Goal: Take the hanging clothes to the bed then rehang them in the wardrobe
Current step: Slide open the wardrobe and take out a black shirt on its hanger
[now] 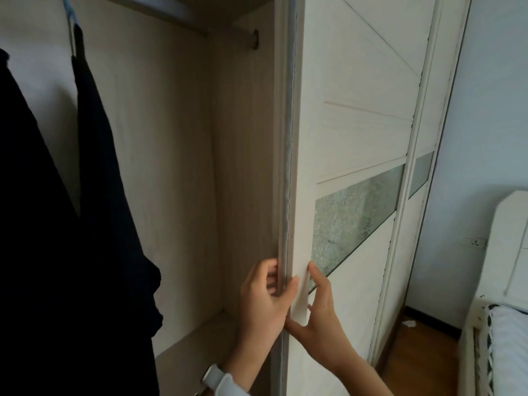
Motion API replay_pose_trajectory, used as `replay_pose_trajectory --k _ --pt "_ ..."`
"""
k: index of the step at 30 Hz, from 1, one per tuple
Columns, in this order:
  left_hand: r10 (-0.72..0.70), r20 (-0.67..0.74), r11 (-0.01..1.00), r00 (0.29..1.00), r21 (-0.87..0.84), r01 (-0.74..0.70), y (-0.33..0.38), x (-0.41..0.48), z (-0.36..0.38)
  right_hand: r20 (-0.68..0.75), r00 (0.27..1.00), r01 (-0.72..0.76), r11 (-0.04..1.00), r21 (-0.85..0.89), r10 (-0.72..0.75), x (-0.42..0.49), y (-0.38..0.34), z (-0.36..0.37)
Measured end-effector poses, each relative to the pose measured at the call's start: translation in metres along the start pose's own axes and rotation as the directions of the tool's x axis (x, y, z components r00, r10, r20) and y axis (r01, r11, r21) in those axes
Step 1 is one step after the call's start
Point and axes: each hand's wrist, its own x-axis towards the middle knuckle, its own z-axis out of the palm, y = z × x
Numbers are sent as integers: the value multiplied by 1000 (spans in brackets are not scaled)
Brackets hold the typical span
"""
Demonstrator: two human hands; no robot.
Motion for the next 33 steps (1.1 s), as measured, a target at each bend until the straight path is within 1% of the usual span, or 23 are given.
replay_pose_trajectory --k 5,10,11,12,13,14,15,16,18,20,22,24,27,29,30,33 --pt "1 23 1000 1000 -2 -1 -3 2 -4 -31 999 19 1000 -7 -19 0 5 6" --pt "-26 57 1000 998 -10 26 -1 1 -6 -15 999 37 998 -53 -38 1 10 7" --pt "-31 76 999 997 -13 32 -1 0 -7 -30 999 39 996 -83 -41 1 8 7" --pt "-38 100 999 994 -27 41 -1 0 -9 -85 994 61 991 -121 -72 1 5 8" --pt "-55 131 997 990 -38 60 1 -2 -13 -178 977 88 983 -159 -117 2 -1 9" --pt "-61 153 997 986 -44 68 2 -3 -19 -281 945 117 975 -189 -168 3 -12 9" --pt "-66 166 997 984 -27 71 7 -3 -27 -366 902 158 964 -213 -228 6 -25 9" --pt "-44 160 999 986 -18 48 12 -2 -37 -414 859 215 946 -240 -301 10 -39 10" --pt "47 119 999 992 22 -50 25 1 -64 -411 783 365 880 -304 -466 19 -70 10" --pt "174 82 979 981 94 -181 47 7 -99 -346 726 503 802 -323 -594 31 -103 14" --pt "298 31 935 954 191 -298 69 15 -140 -307 707 588 771 -246 -637 45 -139 18" --pt "389 -39 880 920 312 -358 96 22 -184 -325 707 633 767 -104 -628 61 -176 22" --pt "526 -147 767 837 506 -393 144 31 -240 -354 784 597 777 202 -510 90 -238 23" --pt "602 -180 683 778 621 -385 174 38 -267 -347 827 553 752 358 -443 114 -274 24" --pt "606 -199 670 770 649 -360 187 44 -277 -341 839 539 737 409 -424 128 -289 24" --pt "490 -293 765 821 597 -243 214 73 -302 -283 877 480 733 483 -388 169 -323 22"
